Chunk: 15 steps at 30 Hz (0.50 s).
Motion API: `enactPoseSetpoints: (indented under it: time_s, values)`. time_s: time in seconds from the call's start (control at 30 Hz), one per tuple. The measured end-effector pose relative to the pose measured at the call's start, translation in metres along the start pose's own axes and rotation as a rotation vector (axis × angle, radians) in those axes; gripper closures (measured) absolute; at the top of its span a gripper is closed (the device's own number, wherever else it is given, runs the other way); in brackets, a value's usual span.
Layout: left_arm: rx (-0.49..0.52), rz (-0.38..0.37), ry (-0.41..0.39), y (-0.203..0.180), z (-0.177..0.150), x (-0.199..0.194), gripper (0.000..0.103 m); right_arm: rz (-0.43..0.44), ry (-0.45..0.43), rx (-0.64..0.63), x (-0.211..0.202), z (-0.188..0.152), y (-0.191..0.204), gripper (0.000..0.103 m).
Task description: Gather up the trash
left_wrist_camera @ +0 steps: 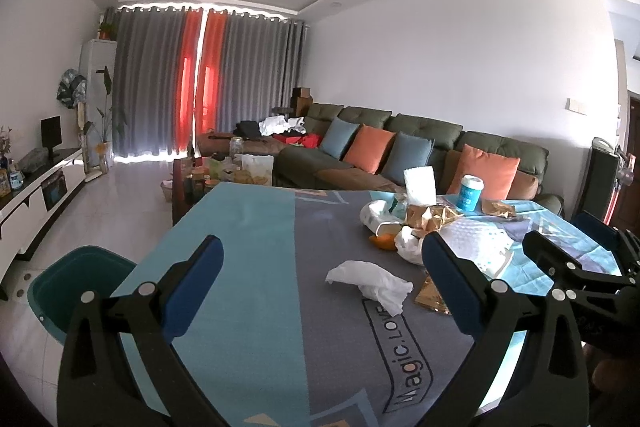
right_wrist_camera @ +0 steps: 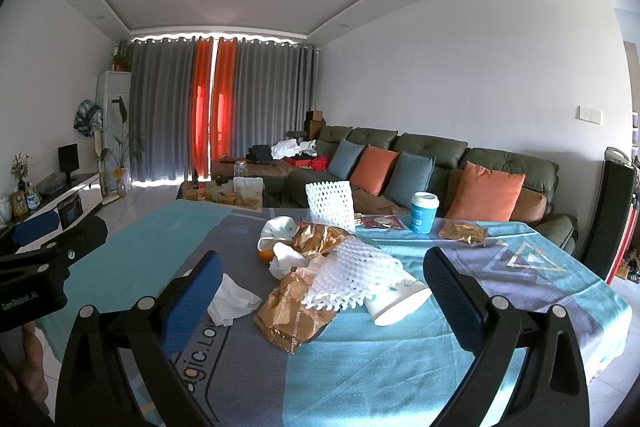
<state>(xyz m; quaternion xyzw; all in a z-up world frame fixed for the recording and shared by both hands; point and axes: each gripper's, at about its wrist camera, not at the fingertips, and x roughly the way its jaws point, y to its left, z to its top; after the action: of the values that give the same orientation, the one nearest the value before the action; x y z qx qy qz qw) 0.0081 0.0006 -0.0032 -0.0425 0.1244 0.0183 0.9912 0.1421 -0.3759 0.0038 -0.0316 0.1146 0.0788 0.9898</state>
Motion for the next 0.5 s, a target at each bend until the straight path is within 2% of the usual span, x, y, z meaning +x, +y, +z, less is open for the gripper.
enactPoseSetpoints:
  time_s: [0.5]
  values:
    - [-0.006, 0.011, -0.005, 0.0036, -0.0022, 0.0012, 0.005, 0.000, -0.002, 0.002, -0.0004, -0.0002, 0.0002, 0.006]
